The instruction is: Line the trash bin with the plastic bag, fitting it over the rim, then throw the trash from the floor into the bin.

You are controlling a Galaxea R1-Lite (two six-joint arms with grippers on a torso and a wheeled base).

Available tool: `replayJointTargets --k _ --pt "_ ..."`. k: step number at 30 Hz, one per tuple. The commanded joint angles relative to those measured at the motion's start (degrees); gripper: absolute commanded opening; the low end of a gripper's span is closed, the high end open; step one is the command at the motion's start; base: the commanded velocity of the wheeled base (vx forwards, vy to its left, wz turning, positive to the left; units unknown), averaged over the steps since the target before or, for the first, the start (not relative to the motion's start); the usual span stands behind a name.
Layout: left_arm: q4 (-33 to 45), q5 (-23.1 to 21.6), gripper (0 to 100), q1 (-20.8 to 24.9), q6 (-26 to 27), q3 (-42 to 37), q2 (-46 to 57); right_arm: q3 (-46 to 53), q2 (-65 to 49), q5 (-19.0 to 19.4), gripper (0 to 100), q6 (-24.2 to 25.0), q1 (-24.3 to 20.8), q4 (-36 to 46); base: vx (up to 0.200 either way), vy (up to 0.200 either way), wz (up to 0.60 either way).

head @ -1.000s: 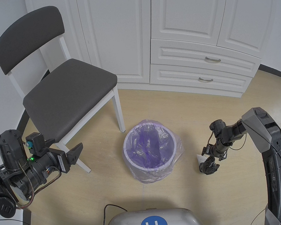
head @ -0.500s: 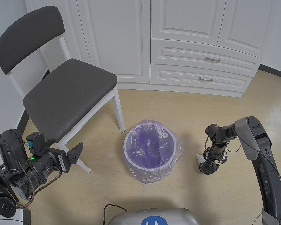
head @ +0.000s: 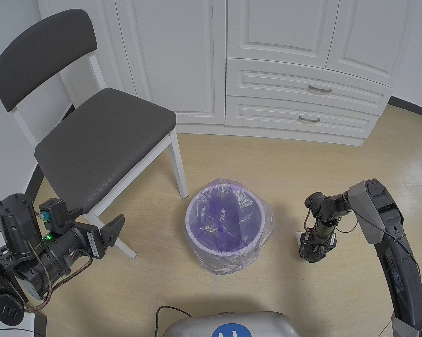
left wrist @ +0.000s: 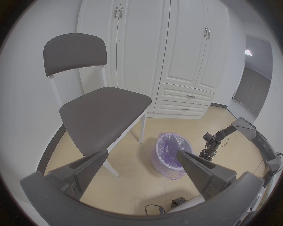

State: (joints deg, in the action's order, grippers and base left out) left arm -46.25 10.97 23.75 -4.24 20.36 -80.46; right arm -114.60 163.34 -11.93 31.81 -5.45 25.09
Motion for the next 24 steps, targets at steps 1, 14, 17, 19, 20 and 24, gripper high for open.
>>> replayJointTargets --k 1,14,17,19,20,24 --pt "0.0 0.0 100 0.0 -0.1 -0.1 -0.2 0.0 0.2 0.1 100 0.2 0.0 -0.2 0.0 0.0 0.0" --pt "-0.2 0.0 100 -0.9 -0.1 -0.5 0.7 0.0 0.2 -0.1 0 0.6 -0.3 -0.3 0.0 0.0 0.0" --pt "-0.1 -0.1 100 -0.5 -0.1 -0.7 0.4 0.0 0.2 -0.3 0 0.6 -0.3 -0.3 0.0 0.0 0.0" --pt "-0.2 -0.1 100 -0.2 -0.1 -0.7 0.1 0.0 0.2 -0.5 0 0.6 -0.3 -0.3 0.0 0.0 0.0" --pt "-0.2 -0.1 100 0.1 -0.1 -0.8 0.2 0.0 0.0 -0.6 0 0.9 -0.4 -0.2 0.0 0.0 0.0" --pt "0.0 -0.1 100 0.1 -0.1 -0.8 0.7 0.0 -1.2 -3.4 0 3.1 -0.8 0.4 0.0 0.0 0.0"
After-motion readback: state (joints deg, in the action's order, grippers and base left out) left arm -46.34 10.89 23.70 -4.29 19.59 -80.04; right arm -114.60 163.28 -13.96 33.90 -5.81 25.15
